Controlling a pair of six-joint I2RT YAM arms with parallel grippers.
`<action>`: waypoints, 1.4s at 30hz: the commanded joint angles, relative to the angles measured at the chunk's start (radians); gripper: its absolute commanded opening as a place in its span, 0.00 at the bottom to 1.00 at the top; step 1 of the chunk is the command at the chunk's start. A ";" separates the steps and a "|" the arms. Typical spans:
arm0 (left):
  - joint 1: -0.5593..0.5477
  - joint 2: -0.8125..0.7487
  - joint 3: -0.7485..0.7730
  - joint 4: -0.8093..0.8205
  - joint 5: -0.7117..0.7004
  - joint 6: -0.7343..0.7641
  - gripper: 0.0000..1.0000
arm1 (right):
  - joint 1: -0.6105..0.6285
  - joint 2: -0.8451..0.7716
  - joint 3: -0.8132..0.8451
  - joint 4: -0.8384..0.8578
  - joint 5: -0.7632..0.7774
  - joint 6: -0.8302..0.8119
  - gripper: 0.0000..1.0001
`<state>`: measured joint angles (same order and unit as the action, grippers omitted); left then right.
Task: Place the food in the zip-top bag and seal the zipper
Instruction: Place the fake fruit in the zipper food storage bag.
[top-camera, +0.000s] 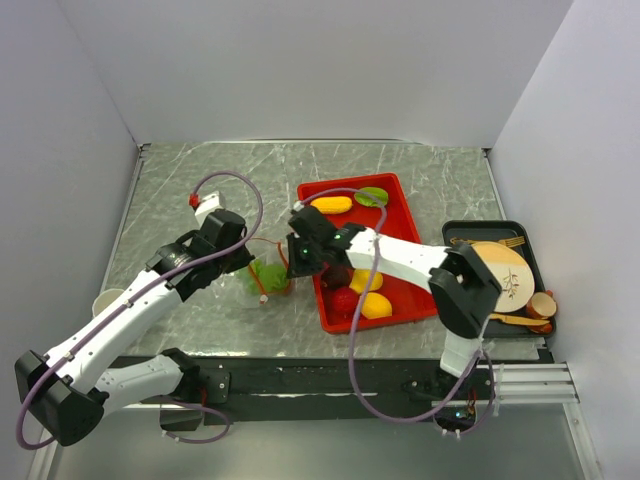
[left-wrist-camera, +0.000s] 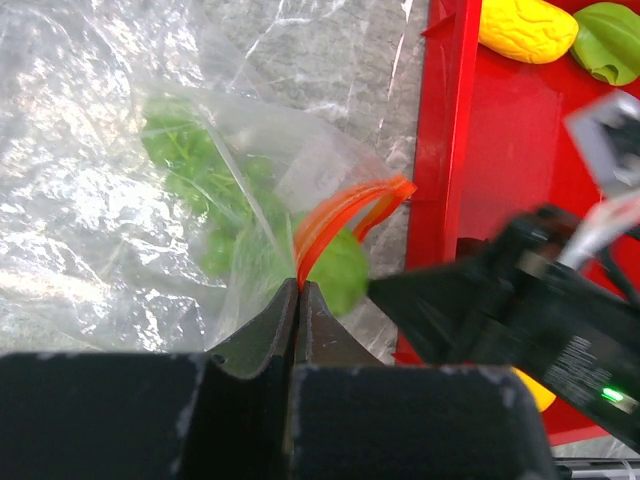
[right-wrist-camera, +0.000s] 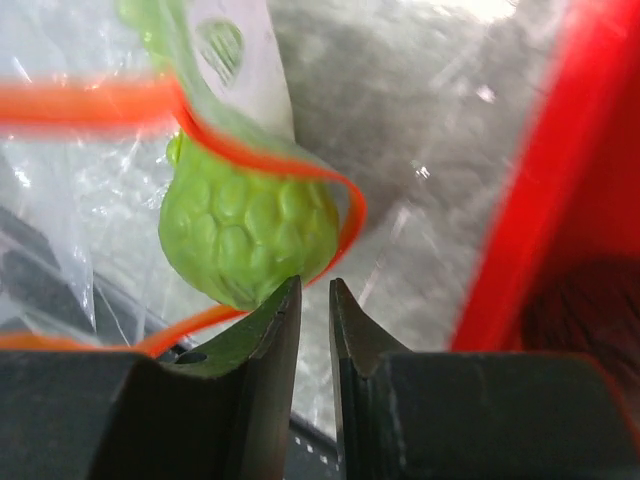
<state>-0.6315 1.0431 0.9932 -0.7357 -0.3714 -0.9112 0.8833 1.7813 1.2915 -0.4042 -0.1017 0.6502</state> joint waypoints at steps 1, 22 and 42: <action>0.004 -0.006 0.022 0.042 0.017 0.009 0.04 | 0.028 0.067 0.109 -0.052 -0.010 -0.052 0.25; 0.004 -0.018 -0.008 0.058 0.028 -0.015 0.05 | 0.019 0.213 0.068 0.372 -0.443 0.085 0.40; 0.009 -0.026 -0.018 0.009 -0.038 -0.055 0.04 | 0.011 0.109 0.023 0.275 -0.165 0.061 0.66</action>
<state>-0.6289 1.0420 0.9684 -0.7200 -0.3653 -0.9337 0.9005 1.9846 1.3304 -0.0879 -0.4034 0.7261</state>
